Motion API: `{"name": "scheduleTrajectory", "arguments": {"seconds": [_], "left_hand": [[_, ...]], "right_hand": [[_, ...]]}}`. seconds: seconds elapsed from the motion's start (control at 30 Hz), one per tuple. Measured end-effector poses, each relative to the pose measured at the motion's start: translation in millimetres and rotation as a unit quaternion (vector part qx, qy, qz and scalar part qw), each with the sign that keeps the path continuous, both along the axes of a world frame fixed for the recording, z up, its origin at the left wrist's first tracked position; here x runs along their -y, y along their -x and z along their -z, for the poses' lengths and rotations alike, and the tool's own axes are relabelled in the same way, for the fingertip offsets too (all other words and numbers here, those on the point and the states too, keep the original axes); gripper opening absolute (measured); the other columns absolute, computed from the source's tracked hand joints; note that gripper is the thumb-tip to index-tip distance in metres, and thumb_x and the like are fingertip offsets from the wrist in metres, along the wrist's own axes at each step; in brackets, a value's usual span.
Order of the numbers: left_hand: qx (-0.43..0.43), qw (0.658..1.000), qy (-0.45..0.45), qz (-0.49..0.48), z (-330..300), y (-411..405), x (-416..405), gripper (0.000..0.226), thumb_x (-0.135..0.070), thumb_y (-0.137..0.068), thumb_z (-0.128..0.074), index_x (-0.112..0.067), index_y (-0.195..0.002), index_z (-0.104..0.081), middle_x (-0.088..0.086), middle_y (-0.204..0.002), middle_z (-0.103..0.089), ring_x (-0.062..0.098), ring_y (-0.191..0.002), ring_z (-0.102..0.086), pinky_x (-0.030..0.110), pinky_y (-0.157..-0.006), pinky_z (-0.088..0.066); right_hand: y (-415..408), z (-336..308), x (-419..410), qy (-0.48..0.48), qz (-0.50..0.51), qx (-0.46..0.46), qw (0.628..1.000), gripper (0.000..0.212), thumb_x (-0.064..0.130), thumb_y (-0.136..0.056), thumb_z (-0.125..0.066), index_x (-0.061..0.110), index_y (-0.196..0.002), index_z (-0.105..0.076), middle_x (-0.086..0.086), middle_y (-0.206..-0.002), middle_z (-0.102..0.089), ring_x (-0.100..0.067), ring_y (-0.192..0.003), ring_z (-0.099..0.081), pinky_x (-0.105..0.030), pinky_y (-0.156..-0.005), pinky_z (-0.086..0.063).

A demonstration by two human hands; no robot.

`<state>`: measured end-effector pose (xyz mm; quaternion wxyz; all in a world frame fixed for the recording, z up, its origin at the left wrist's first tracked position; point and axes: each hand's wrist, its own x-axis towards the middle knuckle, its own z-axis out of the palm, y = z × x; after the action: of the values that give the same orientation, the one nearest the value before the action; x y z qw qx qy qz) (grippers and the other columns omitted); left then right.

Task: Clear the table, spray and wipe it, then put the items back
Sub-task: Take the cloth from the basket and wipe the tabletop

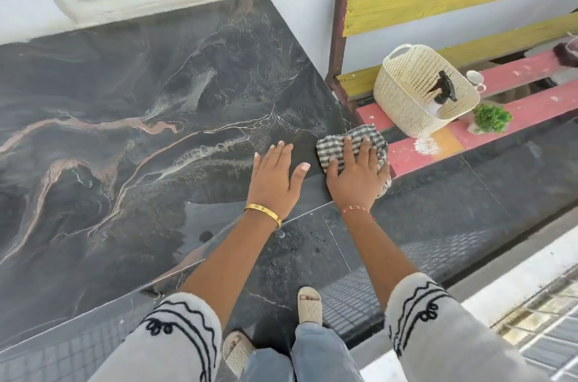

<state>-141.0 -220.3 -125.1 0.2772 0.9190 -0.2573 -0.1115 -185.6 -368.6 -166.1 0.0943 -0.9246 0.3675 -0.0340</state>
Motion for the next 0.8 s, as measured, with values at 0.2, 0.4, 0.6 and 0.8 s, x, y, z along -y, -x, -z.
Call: {"name": "scheduleTrajectory", "arguments": {"seconds": [0.2, 0.4, 0.6, 0.8], "left_hand": [[0.014, 1.000, -0.010, 0.004, -4.0, 3.0, -54.0, 0.055, -0.041, -0.096, -0.024, -0.012, -0.143, -0.025, 0.008, -0.153, -0.022, 0.020, -0.143, -0.015, 0.039, -0.119, 0.000], [0.048, 0.998, -0.027, -0.039, -13.4, -11.1, -140.9, 0.054, -0.040, -0.096, -0.026, -0.011, -0.141, -0.028, 0.009, -0.151, -0.027, 0.021, -0.142, -0.019, 0.039, -0.118, -0.002], [0.051, 0.993, -0.025, -0.100, -17.4, -18.7, -189.7, 0.052, -0.038, -0.096, -0.026, -0.010, -0.141, -0.030, 0.009, -0.151, -0.029, 0.022, -0.142, -0.020, 0.040, -0.118, -0.002], [0.031, 0.989, -0.019, -0.142, -12.1, -2.3, -211.3, 0.051, -0.035, -0.097, -0.027, -0.011, -0.142, -0.028, 0.009, -0.151, -0.027, 0.022, -0.143, -0.017, 0.039, -0.118, -0.002]], "right_hand": [[6.7, 1.7, -95.3, -0.028, 0.005, 0.029, 0.999, 0.056, 0.044, -0.093, -0.034, 0.027, -0.145, -0.029, -0.011, -0.156, -0.022, -0.028, -0.144, -0.020, -0.052, -0.115, -0.001], [7.1, -2.1, -174.6, -0.027, -0.027, 0.038, 0.999, 0.055, 0.042, -0.093, -0.034, 0.024, -0.145, -0.032, -0.014, -0.154, -0.026, -0.031, -0.143, -0.023, -0.054, -0.115, -0.005], [8.1, -6.4, -253.3, -0.009, -0.126, 0.018, 0.992, 0.055, 0.040, -0.091, -0.037, 0.020, -0.142, -0.037, -0.017, -0.151, -0.032, -0.034, -0.139, -0.031, -0.056, -0.113, -0.016], [18.6, -7.6, -302.1, 0.020, -0.271, 0.018, 0.962, 0.069, 0.047, -0.081, -0.053, 0.015, -0.140, -0.040, -0.015, -0.141, -0.048, -0.032, -0.130, -0.046, -0.056, -0.106, -0.033]]}}
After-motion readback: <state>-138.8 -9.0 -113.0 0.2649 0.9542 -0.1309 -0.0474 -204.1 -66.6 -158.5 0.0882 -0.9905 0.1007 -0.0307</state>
